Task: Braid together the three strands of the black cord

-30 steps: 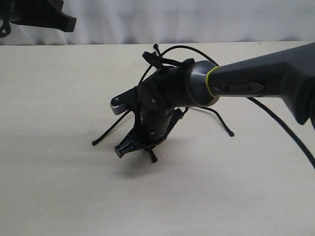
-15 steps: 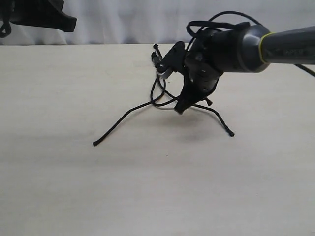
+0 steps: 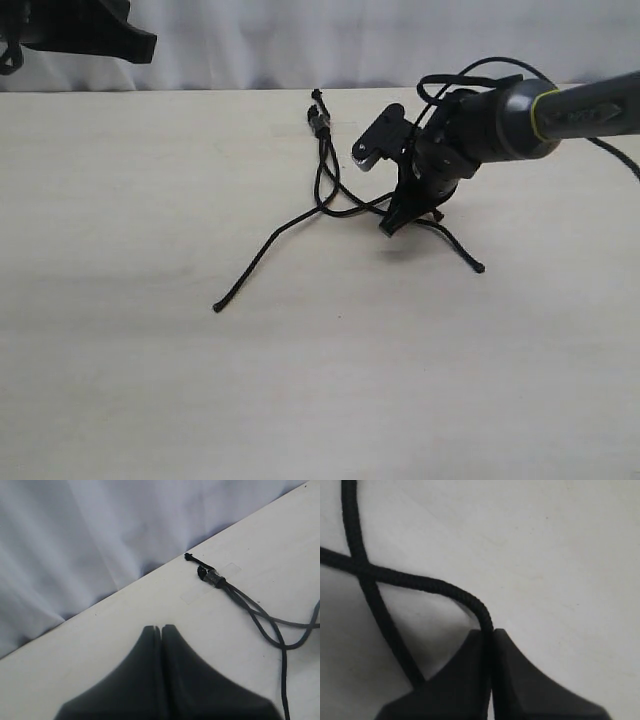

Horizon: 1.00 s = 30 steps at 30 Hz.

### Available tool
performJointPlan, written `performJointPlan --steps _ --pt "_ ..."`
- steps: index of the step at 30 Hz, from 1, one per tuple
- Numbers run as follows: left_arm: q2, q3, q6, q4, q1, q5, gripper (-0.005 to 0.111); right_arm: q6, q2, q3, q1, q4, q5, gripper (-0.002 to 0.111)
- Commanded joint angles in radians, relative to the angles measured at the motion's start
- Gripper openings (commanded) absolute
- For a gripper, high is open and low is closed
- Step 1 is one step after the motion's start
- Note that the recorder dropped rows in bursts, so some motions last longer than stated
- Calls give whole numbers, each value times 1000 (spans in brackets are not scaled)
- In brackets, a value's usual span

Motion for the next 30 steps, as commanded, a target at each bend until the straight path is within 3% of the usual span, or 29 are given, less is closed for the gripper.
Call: performJointPlan --steps 1,3,5,8,10,13,17,30 --pt "-6 8 0 -10 1 -15 0 -37 37 1 0 38 46 4" --pt "-6 8 0 -10 1 -15 0 -105 40 1 0 125 106 4" --pt "-6 8 0 -10 1 -17 0 -273 30 1 11 343 191 4" --pt "-6 8 0 -10 1 -17 0 -638 -32 1 77 729 314 4" --pt "-6 8 0 -12 1 -17 0 -813 -79 1 137 855 317 4" --pt "-6 8 0 -12 1 -15 0 -823 -146 1 141 850 264 4" --pt "-6 8 0 -12 1 -15 0 -798 -208 1 67 850 262 4" --pt "-6 8 0 -12 1 -15 0 -789 -216 1 -58 851 179 4"
